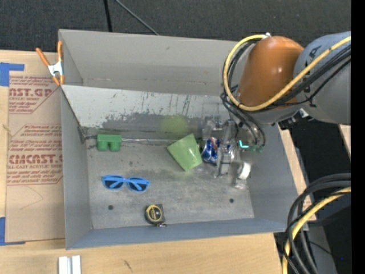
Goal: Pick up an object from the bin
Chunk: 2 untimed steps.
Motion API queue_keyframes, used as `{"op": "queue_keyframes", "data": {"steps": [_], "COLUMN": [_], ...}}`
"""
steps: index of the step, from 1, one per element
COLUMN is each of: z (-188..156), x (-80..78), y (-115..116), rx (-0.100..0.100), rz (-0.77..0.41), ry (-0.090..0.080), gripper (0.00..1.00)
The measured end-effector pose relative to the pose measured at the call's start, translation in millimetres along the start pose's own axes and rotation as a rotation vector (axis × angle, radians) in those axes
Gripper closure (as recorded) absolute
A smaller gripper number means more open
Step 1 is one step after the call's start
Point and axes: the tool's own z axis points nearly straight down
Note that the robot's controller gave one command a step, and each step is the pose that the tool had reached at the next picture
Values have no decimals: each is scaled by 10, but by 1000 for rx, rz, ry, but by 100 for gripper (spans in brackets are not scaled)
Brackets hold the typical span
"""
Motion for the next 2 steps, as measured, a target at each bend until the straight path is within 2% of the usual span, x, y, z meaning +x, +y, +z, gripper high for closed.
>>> {"op": "queue_keyframes", "data": {"steps": [1,2], "z": [1049,1004], "x": [-202,-215], "y": [154,146], "rx": [-1,0], "rz": [112,112], "ry": [-1,-7], "gripper": [0,100]}}
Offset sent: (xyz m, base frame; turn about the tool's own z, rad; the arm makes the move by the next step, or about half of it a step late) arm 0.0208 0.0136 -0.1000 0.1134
